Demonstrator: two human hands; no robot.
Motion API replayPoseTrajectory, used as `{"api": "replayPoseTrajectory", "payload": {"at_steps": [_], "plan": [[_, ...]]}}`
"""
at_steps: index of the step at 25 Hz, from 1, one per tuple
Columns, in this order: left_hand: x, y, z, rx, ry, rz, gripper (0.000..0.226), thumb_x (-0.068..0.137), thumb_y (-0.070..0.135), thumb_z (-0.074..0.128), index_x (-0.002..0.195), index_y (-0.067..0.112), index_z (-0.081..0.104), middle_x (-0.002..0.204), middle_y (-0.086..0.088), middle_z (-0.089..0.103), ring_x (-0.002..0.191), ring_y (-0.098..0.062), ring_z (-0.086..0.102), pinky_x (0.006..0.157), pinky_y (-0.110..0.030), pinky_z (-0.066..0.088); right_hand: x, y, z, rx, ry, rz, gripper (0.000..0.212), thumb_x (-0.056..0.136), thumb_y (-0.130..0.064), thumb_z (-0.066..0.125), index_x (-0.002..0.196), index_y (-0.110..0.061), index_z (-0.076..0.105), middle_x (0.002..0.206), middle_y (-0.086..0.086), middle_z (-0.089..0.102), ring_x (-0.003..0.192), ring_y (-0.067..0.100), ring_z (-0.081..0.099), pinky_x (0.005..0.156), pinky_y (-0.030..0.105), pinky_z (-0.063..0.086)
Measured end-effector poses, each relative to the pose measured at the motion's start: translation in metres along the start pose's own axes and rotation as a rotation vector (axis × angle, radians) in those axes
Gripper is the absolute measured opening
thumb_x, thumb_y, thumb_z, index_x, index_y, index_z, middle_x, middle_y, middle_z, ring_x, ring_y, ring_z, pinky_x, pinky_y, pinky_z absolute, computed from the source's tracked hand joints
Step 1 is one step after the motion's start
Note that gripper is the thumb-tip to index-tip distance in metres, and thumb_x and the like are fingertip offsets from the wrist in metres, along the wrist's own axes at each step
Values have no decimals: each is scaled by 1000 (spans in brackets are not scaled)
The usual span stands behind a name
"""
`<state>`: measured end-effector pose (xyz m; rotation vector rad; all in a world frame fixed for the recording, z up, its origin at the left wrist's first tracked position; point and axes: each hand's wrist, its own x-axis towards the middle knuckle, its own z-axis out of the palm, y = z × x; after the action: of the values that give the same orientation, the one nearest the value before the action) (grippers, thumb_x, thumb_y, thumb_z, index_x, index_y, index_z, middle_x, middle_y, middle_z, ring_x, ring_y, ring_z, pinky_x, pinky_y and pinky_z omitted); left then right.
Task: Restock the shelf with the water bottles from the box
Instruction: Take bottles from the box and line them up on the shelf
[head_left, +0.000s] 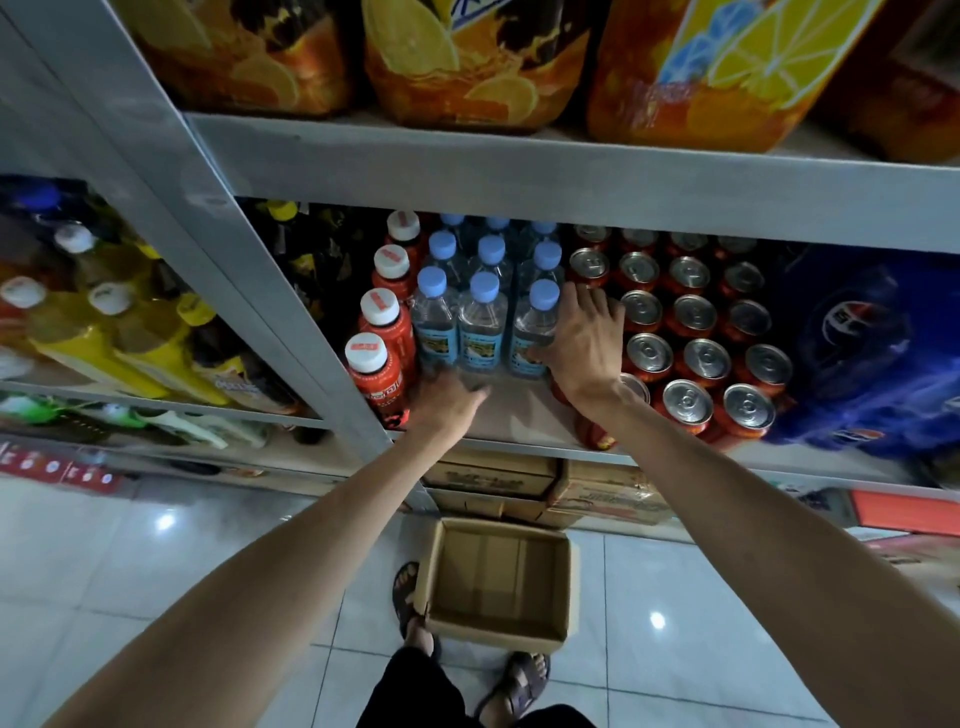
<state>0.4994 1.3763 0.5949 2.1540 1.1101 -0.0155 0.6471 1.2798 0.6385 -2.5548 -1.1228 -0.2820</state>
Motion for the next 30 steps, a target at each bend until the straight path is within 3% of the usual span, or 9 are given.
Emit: {"api": "replayPoseTrajectory", "payload": {"at_steps": [3,6,10,14,20,26,30], "plan": [[-1,13,-7,-484,46,-118,63,87,36,66,143,19,42,145,-1,47,131,-22,45,109,-34,35,-10,-7,-7,-49,-5,128,76,62,-35,86,119,-6,45,115,16,56,104,33,52,91,44,44],[2,25,-10,-564,155,-190,67,84,33,70,142,15,42,141,-2,49,126,-22,48,93,-24,34,-38,-17,-23,196,-23,130,85,68,-45,82,124,2,39,120,24,49,110,40,48,93,46,47],[18,31,-9,-713,246,-253,64,80,27,76,135,8,49,135,-9,57,123,-25,54,100,-32,43,-34,-31,-25,382,-129,204,79,79,-31,78,136,-1,31,129,18,44,109,28,50,78,27,45],[19,38,-5,-735,256,-248,56,82,14,74,132,2,51,133,-11,58,123,-26,54,96,-26,40,-6,-27,-10,366,-140,272,73,76,-24,81,132,-6,38,124,15,57,95,27,65,67,25,43],[26,35,-5,-733,246,-263,59,79,17,77,130,-1,53,131,-13,60,120,-27,56,100,-31,44,-4,-26,-3,283,-57,192,46,87,-6,67,129,-10,48,109,6,70,84,23,70,60,20,41],[26,35,-4,-719,234,-269,55,79,17,77,127,3,56,131,-10,60,120,-25,56,101,-32,44,-5,-29,-15,289,-88,206,48,92,8,46,138,-3,39,113,15,68,85,29,70,62,24,46],[13,32,-11,-718,92,-295,50,82,11,72,129,8,55,127,-2,60,115,-21,56,101,-37,46,-7,-25,-27,320,-181,195,36,93,0,55,128,-3,48,117,15,66,93,27,69,66,21,43]]}}
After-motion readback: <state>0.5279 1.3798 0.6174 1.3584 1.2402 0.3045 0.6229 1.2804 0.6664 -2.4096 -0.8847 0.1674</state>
